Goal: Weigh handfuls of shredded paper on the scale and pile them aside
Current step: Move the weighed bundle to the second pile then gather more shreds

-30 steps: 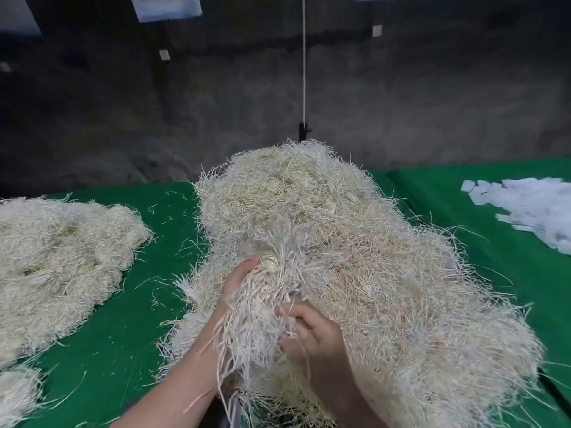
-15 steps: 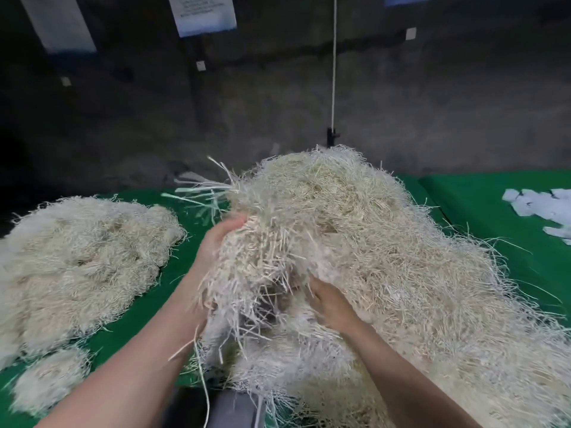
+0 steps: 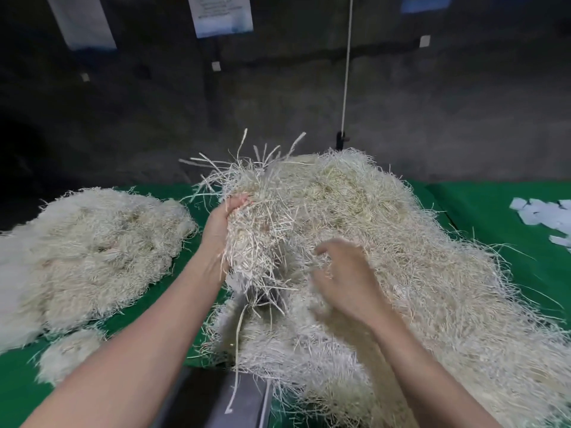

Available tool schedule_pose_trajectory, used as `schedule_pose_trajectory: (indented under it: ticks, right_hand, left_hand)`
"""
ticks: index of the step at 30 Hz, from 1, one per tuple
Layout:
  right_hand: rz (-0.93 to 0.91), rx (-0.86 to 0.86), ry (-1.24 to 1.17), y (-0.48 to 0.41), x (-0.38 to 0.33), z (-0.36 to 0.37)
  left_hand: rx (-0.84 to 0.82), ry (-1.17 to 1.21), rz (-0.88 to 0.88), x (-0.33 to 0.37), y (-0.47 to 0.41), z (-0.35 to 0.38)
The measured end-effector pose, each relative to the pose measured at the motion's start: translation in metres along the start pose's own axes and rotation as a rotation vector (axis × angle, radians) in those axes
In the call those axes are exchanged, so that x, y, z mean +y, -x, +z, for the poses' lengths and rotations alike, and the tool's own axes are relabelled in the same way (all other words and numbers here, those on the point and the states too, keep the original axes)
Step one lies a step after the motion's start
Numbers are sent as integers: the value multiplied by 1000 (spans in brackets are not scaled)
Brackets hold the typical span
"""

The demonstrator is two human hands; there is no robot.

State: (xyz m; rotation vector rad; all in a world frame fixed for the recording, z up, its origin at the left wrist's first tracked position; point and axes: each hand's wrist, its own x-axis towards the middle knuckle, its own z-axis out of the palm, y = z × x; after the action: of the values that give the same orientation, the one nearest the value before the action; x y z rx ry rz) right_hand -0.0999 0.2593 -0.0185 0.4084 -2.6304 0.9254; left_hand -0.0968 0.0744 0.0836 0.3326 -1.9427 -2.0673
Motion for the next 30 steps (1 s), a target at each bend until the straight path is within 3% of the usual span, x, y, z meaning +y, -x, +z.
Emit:
schedule_pose_trajectory:
  ticks: [1,3,4,7,8,9,11,14,16,19,21,24,25,26,27,30]
  right_hand:
    - [-117,-75,40,14,-8,18]
    - [-299,-385,228,46,1,62]
    - [-305,-498,367,55,21,73]
    - [277,-445,405,45,94,57]
    - [371,-421,422,42,112,48]
    - [364,-406,454,38,124,46]
    - [264,-540,453,31,115,42]
    - [285,-596,190,0,68,6]
    - [232,-476,41,-27,34,-36]
    - [-20,-239,-120,-51,-37,-72]
    - [-35,-329,-332,-51,-77,-63]
    - [127,-446,-538,-23,-108,-21]
    - [191,-471,-557,-12,-112,-4]
    - [259,-456,-574,-3,-117,12]
    - [232,-419,-531,6,-122,27]
    - [41,-257,-341,25,-135,54]
  left_hand:
    - [2,4,12,-1,-2,-2]
    - [-7,14,35,1,-3,-6]
    - [-14,33,40,7,-2,-6]
    - [-46,22,72,16,-2,-18]
    - [-66,28,66,17,-5,-23]
    - [-88,45,42,16,-5,-28]
    - [-99,78,1,14,-6,-36]
    - [-39,68,14,17,-3,-41]
    - [-98,42,96,22,3,-44]
    - [-199,104,191,31,17,-47]
    - [-304,172,231,46,28,-45]
    - [-483,333,201,44,15,-54]
    - [-382,278,290,37,10,-57]
    - [-280,273,246,32,7,-58]
    - [-226,202,215,27,4,-61]
    - [41,-196,454,-3,-6,-82]
